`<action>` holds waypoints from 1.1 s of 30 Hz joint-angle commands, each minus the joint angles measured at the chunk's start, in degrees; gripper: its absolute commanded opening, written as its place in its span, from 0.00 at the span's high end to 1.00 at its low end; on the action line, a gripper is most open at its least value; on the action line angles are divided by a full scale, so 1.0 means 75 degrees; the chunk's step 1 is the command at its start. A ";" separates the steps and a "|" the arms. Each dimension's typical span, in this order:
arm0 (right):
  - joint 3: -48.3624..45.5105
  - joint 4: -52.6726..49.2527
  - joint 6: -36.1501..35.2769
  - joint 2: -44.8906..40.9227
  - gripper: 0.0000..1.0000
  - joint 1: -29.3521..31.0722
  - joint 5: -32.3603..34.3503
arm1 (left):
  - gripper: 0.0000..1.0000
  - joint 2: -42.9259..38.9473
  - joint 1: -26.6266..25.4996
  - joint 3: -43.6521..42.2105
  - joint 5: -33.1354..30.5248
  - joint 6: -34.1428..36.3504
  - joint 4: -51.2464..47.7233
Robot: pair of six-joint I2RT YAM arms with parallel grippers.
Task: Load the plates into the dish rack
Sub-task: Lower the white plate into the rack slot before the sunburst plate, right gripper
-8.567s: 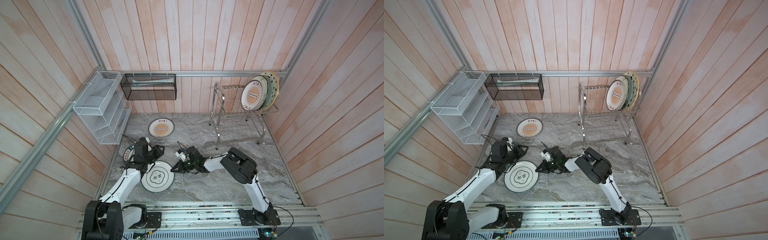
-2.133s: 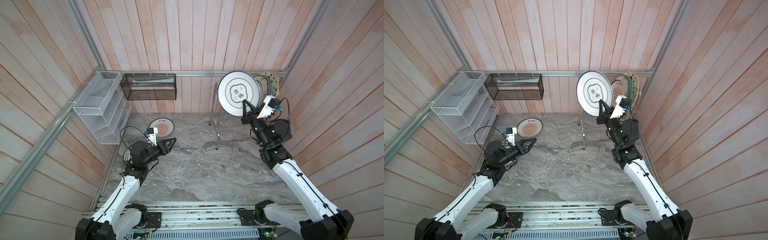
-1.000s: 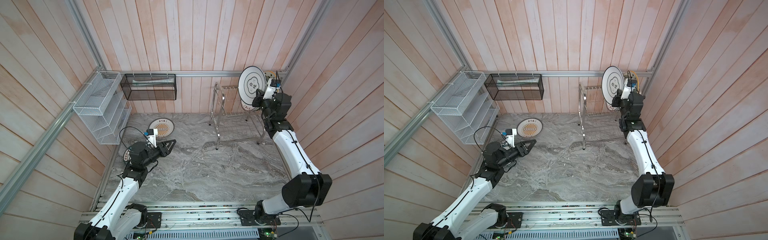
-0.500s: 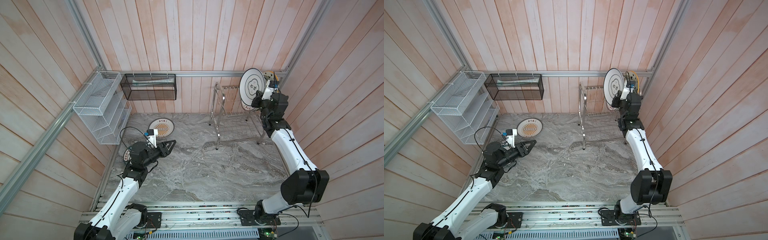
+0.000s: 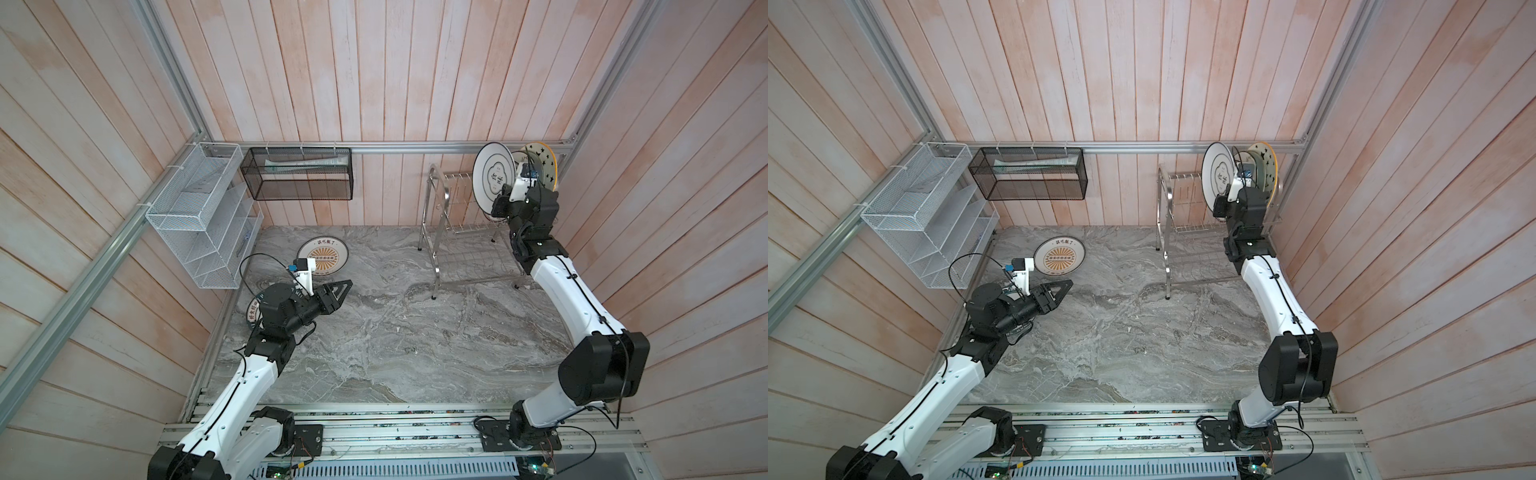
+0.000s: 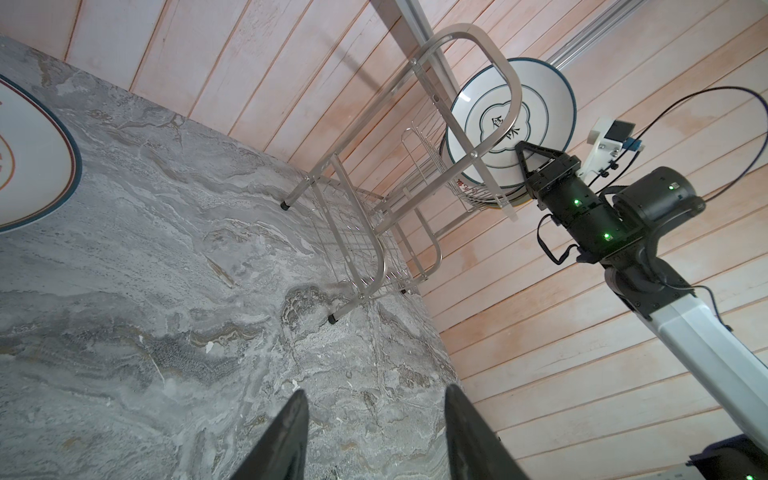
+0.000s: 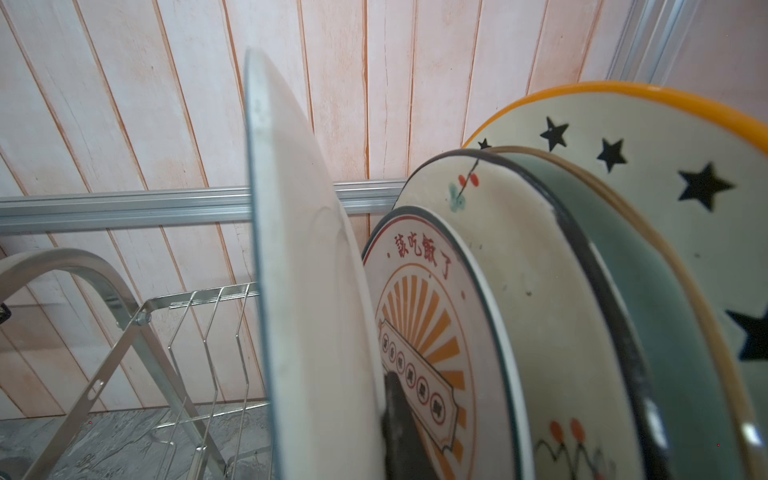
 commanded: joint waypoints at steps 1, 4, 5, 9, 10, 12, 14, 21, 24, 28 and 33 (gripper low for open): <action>0.0192 0.0462 -0.0207 -0.0014 1.00 0.0135 0.0474 | 0.46 -0.0079 -0.0029 0.0222 -0.0027 0.0188 -0.0087; 0.0182 0.0431 -0.0269 -0.0001 1.00 0.0206 0.0639 | 0.46 -0.0112 -0.0022 0.0222 -0.0027 0.0223 -0.0145; 0.0172 0.0447 -0.0294 0.0004 1.00 0.0229 0.0705 | 0.46 -0.0112 -0.0022 0.0222 -0.0029 0.0224 -0.0145; 0.0074 0.0494 -0.0380 -0.0002 1.00 0.0314 0.0912 | 0.46 -0.0117 -0.0023 0.0209 -0.0039 0.0230 -0.0146; 0.0069 0.0491 -0.0391 -0.0001 1.00 0.0315 0.0925 | 0.46 -0.0108 -0.0027 0.0212 -0.0039 0.0245 -0.0146; 0.0025 0.0489 -0.0391 -0.0016 1.00 0.0310 0.0965 | 0.46 -0.0111 -0.0025 0.0211 -0.0039 0.0255 -0.0168; -0.0022 0.0494 -0.0401 -0.0030 1.00 0.0317 0.0977 | 0.46 -0.0115 -0.0022 0.0222 -0.0039 0.0260 -0.0165; -0.0272 0.0529 -0.0346 -0.0134 1.00 0.0330 0.1036 | 0.46 -0.0068 -0.0030 0.0275 -0.0027 0.0248 -0.0146; -0.0333 0.0531 -0.0358 -0.0156 1.00 0.0340 0.1050 | 0.46 -0.0056 -0.0021 0.0281 -0.0016 0.0247 -0.0150; -0.0346 0.0473 -0.0382 -0.0134 1.00 0.0342 0.1040 | 0.46 -0.0053 -0.0023 0.0306 -0.0016 0.0258 -0.0146; -0.0345 0.0359 -0.0383 -0.0123 1.00 0.0344 0.0908 | 0.46 -0.0010 -0.0029 0.0334 0.0008 0.0260 -0.0169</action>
